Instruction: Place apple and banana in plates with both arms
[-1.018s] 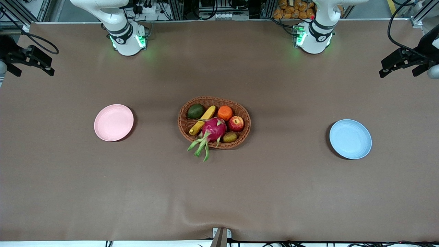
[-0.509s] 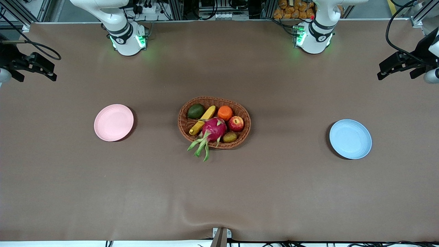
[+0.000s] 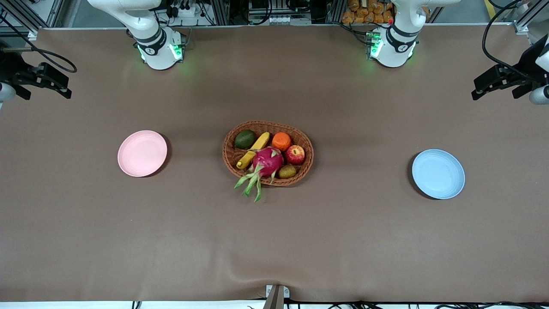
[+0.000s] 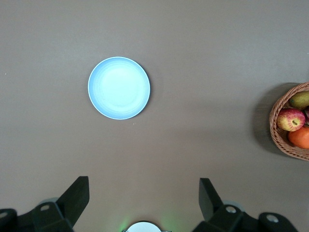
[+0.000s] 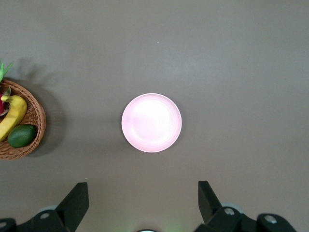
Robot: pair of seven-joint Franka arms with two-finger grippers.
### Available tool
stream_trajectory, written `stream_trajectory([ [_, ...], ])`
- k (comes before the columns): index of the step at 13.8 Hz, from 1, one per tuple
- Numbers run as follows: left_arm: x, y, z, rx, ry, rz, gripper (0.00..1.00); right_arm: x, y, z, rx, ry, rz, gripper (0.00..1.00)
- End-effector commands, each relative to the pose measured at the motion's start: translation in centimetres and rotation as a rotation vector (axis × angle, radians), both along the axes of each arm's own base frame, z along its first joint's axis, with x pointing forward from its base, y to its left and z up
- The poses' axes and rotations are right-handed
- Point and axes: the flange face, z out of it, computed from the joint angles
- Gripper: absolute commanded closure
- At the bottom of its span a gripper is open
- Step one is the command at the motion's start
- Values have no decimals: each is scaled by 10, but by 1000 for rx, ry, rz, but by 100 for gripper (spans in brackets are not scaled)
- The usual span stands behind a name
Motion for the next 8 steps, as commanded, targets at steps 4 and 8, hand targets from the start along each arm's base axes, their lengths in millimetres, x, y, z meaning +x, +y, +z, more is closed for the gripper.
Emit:
stream_trajectory([
  [4, -1, -2, 0, -16, 8, -16, 0, -8, -4, 8, -5, 49, -13, 0],
  [8, -1, -2, -2, -16, 11, -19, 0, -19, -2, 23, -4, 72, -21, 0],
])
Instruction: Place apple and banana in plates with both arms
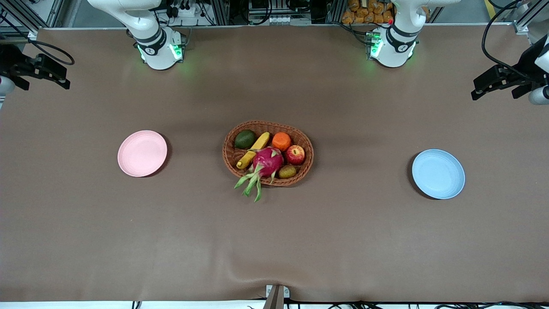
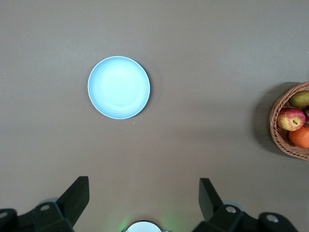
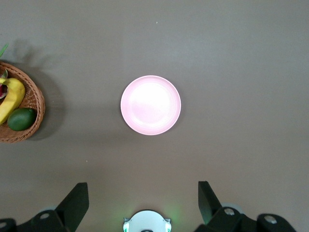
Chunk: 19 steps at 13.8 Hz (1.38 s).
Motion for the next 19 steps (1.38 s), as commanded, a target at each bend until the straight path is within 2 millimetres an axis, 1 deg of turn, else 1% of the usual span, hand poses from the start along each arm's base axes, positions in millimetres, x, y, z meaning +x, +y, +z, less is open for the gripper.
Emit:
stream_trajectory([
  [1, 2, -1, -4, -16, 15, -20, 0, -6, 1, 19, -4, -13, -11, 0],
  [2, 4, -2, -8, -16, 21, -21, 0, -6, 1, 20, -3, -17, -11, 0],
  [4, 12, -8, -23, -16, 51, -30, 0, -6, 0, 19, -3, -12, -14, 0],
  [5, 17, -25, -34, -16, 71, -53, 0, -5, -2, 18, -3, -12, -17, 0],
  [6, 22, -36, -45, -23, 92, -67, 0, -6, -3, 19, -3, -15, -19, 0],
  [8, 32, -58, -64, -89, 125, -84, 0, -6, 0, 20, -3, -17, -14, 0],
  [10, 46, -70, -92, -149, 160, -84, 0, -6, 2, 20, -3, -17, -10, 0],
  [12, 62, -100, -131, -205, 195, -105, 0, -4, 9, 20, 5, -26, 0, 0],
  [13, 67, -121, -147, -206, 196, -127, 0, 0, 19, 18, 13, -35, 0, 0],
  [14, 67, -146, -161, -194, 204, -132, 0, 4, 27, 16, 21, -59, -21, 0],
  [16, 66, -184, -178, -171, 208, -73, 0, 21, 57, -4, 16, -61, -85, 0],
  [17, 65, -199, -190, -163, 221, -75, 0, 28, 71, -14, 10, -59, -132, 0],
  [18, 67, -209, -202, -164, 221, -79, 0, 35, 87, -27, 1, -49, -183, 0],
  [19, 71, -218, -215, -173, 210, -74, 0, 40, 98, -36, -8, -40, -235, 0],
])
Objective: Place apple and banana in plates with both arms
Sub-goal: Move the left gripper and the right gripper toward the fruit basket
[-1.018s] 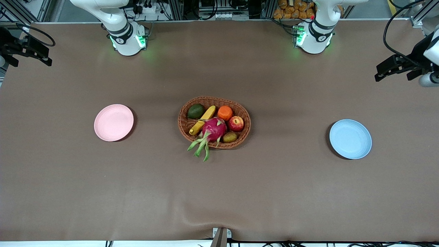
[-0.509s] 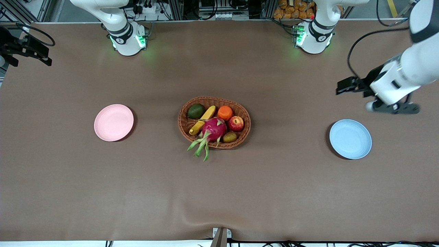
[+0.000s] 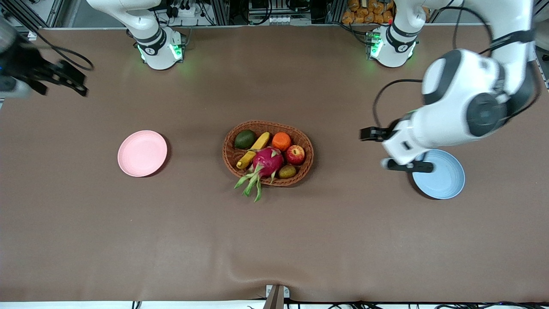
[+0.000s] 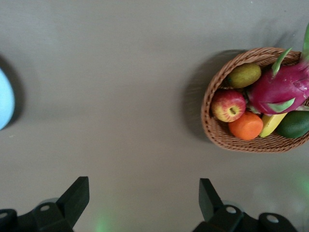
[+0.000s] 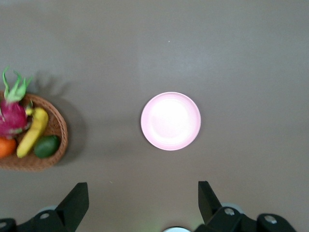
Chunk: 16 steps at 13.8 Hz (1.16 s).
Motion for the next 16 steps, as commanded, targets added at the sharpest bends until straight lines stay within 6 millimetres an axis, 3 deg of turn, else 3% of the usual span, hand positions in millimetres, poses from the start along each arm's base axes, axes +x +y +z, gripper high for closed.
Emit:
stream_trajectory([
  [1, 14, -18, -24, -22, -26, 34, 0, 20, 27, -33, -6, 33, -109, 0],
  [5, -2, -96, -72, -4, -33, 78, 0, 46, 49, -93, -25, 72, -192, 0],
  [6, -5, -108, -83, 0, -33, 94, 0, 48, 54, -106, -26, 64, -230, 0],
  [11, -18, -147, -128, 26, -42, 93, 0, 55, 105, -166, -51, 61, -385, 0],
  [16, -34, -189, -176, 35, -68, 144, 0, 60, 158, -206, -51, 41, -457, 0],
])
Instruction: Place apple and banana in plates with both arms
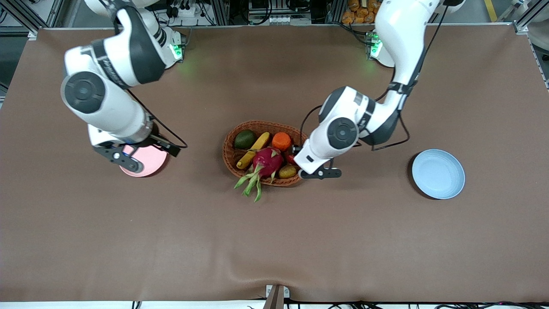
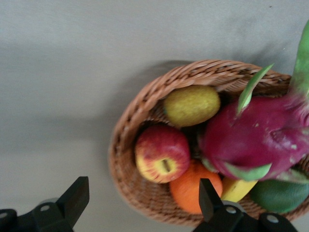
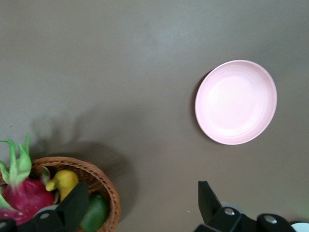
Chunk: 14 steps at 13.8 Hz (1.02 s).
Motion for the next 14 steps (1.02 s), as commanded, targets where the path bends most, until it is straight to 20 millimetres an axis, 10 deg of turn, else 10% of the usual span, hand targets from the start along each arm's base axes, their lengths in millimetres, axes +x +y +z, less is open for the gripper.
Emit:
stream_trajectory([
  [1, 0, -15, -24, 2, -22, 22, 0, 3, 29, -21, 1, -20, -65, 0],
  [14, -16, -28, -65, 32, 0, -3, 0, 11, 54, -72, -2, -3, -78, 0],
])
